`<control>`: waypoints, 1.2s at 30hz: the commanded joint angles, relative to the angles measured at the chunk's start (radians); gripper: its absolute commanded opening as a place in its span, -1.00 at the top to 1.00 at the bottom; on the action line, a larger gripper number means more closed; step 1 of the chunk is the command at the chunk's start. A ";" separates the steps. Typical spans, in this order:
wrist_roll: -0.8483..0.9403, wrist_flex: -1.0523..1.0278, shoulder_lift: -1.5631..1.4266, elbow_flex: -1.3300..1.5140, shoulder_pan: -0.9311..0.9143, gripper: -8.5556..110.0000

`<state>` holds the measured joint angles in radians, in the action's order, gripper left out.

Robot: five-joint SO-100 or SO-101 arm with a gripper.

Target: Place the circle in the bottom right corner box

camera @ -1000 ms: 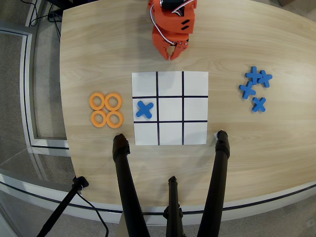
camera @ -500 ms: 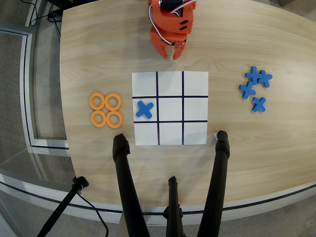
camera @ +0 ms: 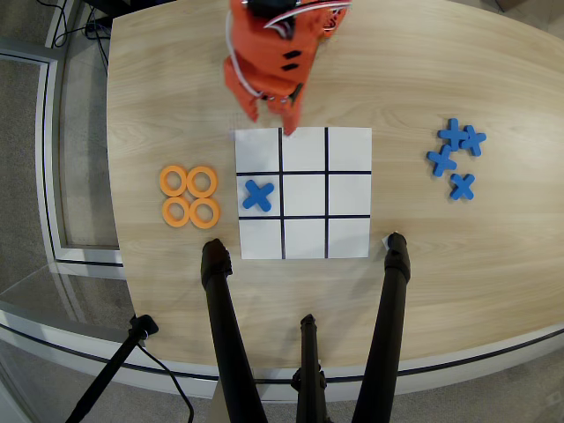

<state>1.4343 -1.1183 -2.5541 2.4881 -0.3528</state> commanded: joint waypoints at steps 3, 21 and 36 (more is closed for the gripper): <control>0.020 0.063 0.230 -0.204 -0.067 0.45; 0.014 0.328 0.712 -0.407 -0.187 0.44; 0.005 0.380 0.950 -0.552 -0.198 0.44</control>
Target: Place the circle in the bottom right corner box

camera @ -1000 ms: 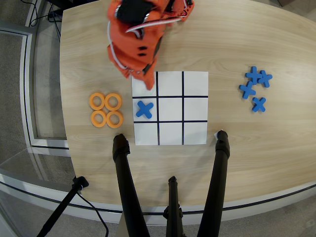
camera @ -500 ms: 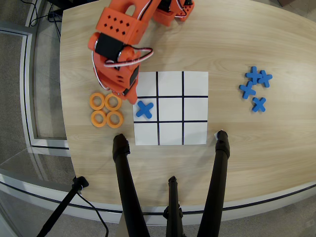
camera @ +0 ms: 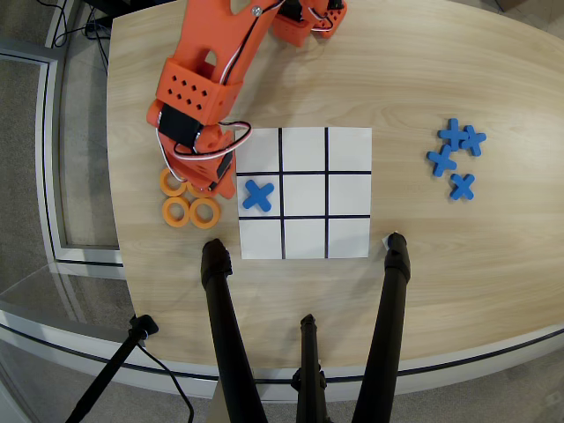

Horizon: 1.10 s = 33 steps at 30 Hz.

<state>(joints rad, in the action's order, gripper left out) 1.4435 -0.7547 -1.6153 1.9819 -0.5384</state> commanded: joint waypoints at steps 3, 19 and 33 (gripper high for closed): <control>-0.005 0.018 0.052 -0.072 -0.018 0.44; -0.038 0.044 0.213 -0.160 -0.025 0.45; -0.063 0.054 0.221 -0.107 -0.012 0.45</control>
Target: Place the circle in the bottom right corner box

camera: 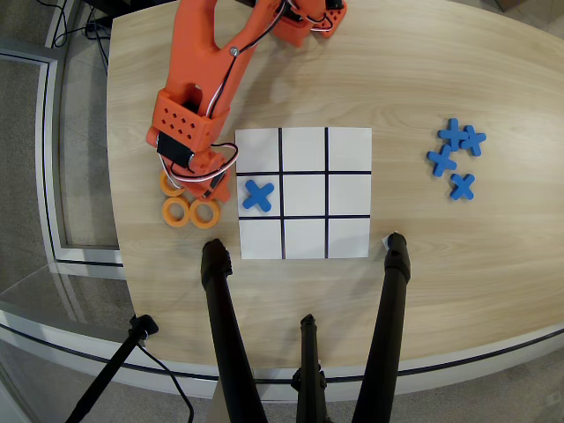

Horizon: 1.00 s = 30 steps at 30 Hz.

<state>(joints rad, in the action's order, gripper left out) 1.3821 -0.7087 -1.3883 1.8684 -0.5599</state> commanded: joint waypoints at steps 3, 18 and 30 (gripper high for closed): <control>0.003 0.008 -0.008 0.028 0.009 0.45; 0.092 -0.199 -0.087 0.077 -0.084 0.45; 0.181 -0.259 -0.091 0.123 -0.186 0.86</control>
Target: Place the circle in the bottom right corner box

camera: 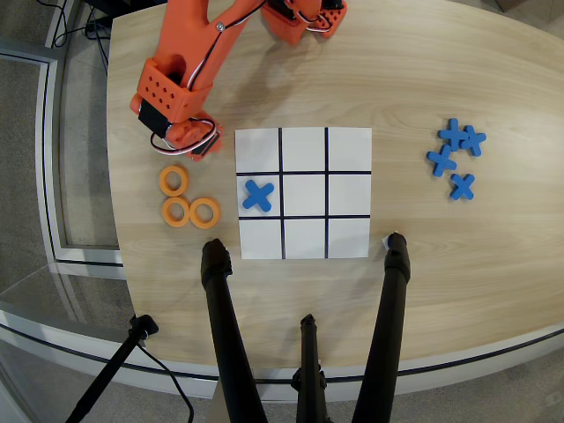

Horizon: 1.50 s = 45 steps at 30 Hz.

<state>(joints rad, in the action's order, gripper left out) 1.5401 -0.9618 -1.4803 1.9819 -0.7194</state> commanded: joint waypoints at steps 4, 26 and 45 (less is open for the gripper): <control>0.052 0.046 -0.002 0.060 -0.041 0.86; -0.250 -0.407 -0.692 0.094 0.581 0.86; -0.469 -0.253 -0.472 0.017 1.043 0.86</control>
<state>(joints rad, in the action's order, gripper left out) 1.0753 -1.2349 -1.9635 2.0479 0.3252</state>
